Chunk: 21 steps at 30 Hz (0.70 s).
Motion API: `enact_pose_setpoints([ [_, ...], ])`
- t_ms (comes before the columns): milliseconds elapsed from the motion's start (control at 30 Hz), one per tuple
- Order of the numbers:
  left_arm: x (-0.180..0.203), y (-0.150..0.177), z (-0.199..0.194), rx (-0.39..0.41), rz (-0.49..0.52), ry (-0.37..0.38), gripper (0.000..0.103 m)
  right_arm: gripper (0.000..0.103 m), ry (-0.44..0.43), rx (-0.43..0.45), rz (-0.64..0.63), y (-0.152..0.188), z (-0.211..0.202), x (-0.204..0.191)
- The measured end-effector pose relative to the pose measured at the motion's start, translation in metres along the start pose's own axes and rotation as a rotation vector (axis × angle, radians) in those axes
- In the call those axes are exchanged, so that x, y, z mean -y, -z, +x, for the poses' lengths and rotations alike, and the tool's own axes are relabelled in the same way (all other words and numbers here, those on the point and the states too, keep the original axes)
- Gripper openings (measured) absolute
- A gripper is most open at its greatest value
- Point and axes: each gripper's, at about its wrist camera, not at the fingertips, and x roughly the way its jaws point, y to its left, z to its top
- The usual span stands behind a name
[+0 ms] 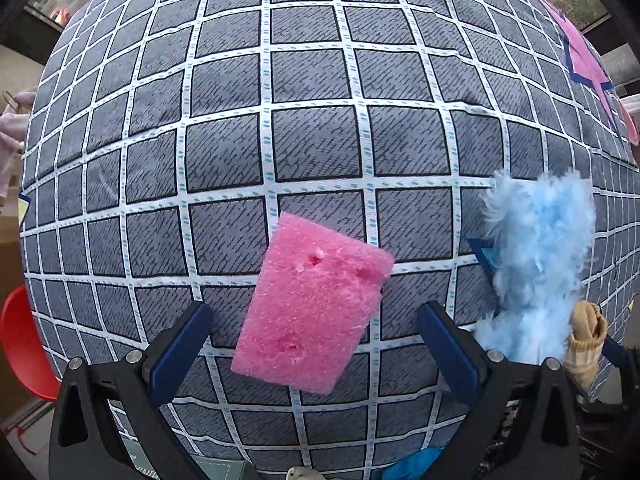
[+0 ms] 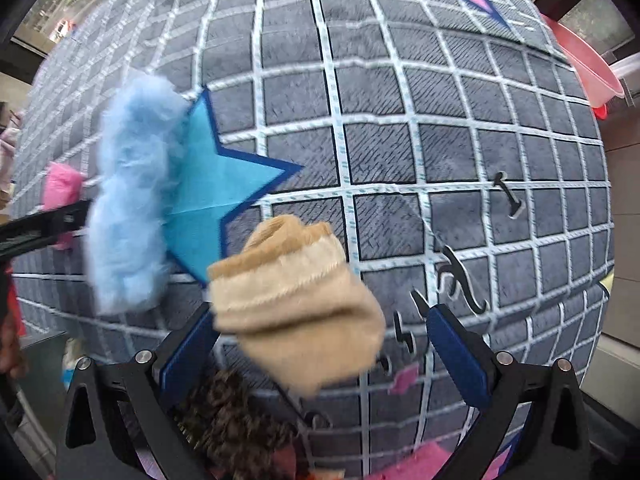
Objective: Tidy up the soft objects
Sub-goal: 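Grasp the pink foam sponge with the left tool while the right tool grasps the beige sock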
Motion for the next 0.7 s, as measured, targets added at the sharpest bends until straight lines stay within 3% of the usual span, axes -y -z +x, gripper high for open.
enact_pose_setpoints([
  [200,0.011,-0.019,-0.007,0.028,0.031,-0.003,0.103,0.103,0.014,-0.011,-0.003,0.004,0.015,0.0],
  [367,0.019,-0.002,-0.034,0.04,0.027,-0.002,0.103,0.103,0.015,-0.027,-0.001,0.019,0.018,0.008],
  [700,0.006,0.0,-0.038,0.004,-0.005,0.002,0.102,0.103,0.027,-0.07,-0.01,-0.01,0.019,-0.005],
])
